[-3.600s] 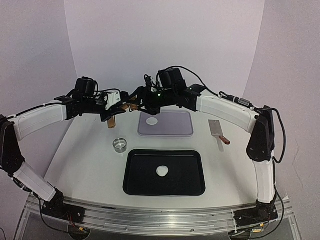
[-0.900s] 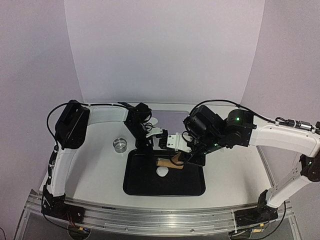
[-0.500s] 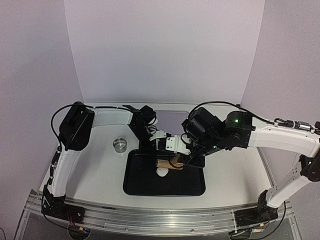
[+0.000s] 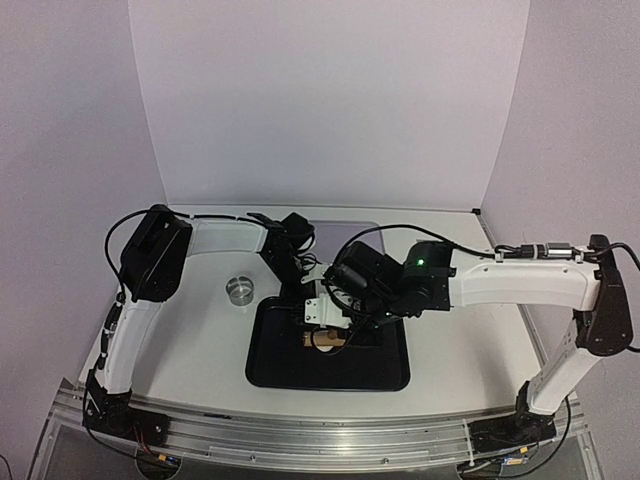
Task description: Roll out the dumpling wrappers from the dough
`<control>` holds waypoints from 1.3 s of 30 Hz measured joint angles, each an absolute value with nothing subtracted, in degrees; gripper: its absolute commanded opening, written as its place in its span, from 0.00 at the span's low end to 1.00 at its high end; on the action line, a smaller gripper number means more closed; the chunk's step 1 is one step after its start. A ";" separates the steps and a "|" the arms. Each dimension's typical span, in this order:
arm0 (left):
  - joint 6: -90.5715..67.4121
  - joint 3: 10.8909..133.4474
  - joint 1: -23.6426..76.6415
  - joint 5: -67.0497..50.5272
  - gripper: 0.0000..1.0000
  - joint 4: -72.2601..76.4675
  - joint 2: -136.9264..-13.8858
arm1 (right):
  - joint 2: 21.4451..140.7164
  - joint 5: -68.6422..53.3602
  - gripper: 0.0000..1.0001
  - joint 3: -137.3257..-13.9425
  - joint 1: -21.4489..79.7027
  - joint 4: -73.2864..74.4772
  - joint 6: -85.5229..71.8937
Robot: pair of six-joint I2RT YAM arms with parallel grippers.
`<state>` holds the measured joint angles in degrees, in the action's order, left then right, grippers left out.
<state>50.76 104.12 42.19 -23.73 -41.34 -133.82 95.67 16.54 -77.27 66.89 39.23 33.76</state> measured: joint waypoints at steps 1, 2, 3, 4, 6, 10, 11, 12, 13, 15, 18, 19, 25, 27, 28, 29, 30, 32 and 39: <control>50.31 104.11 42.14 -24.15 0.00 -41.26 -133.82 | 95.86 16.90 0.00 -77.26 66.89 39.01 34.00; 49.58 104.10 41.97 -24.98 0.00 -41.37 -133.82 | 96.02 17.20 0.00 -77.27 66.89 38.74 34.22; 48.89 104.07 41.79 -25.63 0.00 -41.71 -133.82 | 96.18 17.51 0.00 -77.28 66.89 38.50 34.31; 48.38 103.96 41.64 -26.01 0.00 -41.95 -133.82 | 96.35 17.83 0.00 -77.27 66.89 38.29 34.30; 47.86 103.79 41.52 -26.36 0.00 -41.95 -133.82 | 96.55 18.35 0.00 -77.34 66.89 38.11 34.28; 47.43 103.78 41.52 -26.42 0.00 -41.98 -133.82 | 96.64 19.60 0.00 -78.14 66.89 38.01 34.38; 47.32 103.77 41.52 -26.43 0.00 -41.98 -133.82 | 96.64 19.69 0.00 -78.32 66.89 37.79 34.47; 47.18 103.77 41.52 -26.45 0.00 -41.96 -133.82 | 96.64 19.66 0.00 -78.43 66.89 37.46 34.53; 47.04 103.75 41.52 -26.47 0.00 -41.97 -133.82 | 96.64 19.48 0.00 -78.46 66.89 37.15 34.56; 46.87 103.74 41.52 -26.53 0.00 -41.98 -133.82 | 96.64 18.73 0.00 -78.44 66.89 37.01 34.63; 46.79 103.69 41.52 -26.56 0.00 -41.92 -133.82 | 96.75 18.21 0.00 -78.08 66.92 36.78 35.03; 46.73 103.62 41.52 -26.60 0.00 -41.87 -133.80 | 96.97 18.21 0.00 -77.87 66.92 36.74 35.29; 46.43 103.04 41.52 -26.92 0.00 -41.33 -133.60 | 100.19 19.28 0.00 -76.76 67.28 34.73 36.24; 46.36 102.98 41.57 -26.95 0.00 -41.30 -133.58 | 100.36 19.98 0.00 -75.93 67.49 33.97 36.26; 46.33 102.98 41.58 -26.98 0.00 -41.30 -133.58 | 100.36 20.37 0.00 -75.47 67.70 33.78 36.23; 46.31 102.98 41.61 -27.00 0.00 -41.30 -133.58 | 100.36 20.80 0.00 -75.04 68.00 33.58 36.23; 46.28 102.98 41.66 -27.02 0.00 -41.30 -133.58 | 100.36 21.27 0.00 -74.61 68.33 33.36 36.23; 46.24 102.98 41.73 -27.03 0.00 -41.29 -133.58 | 100.36 22.58 0.00 -73.75 69.16 33.01 36.11; 46.19 102.98 41.89 -27.06 0.00 -41.25 -133.58 | 100.43 26.26 0.00 -74.94 70.84 35.39 34.61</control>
<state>46.19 102.98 41.89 -27.06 -41.25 -133.58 100.43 26.26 -74.94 70.84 35.39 34.61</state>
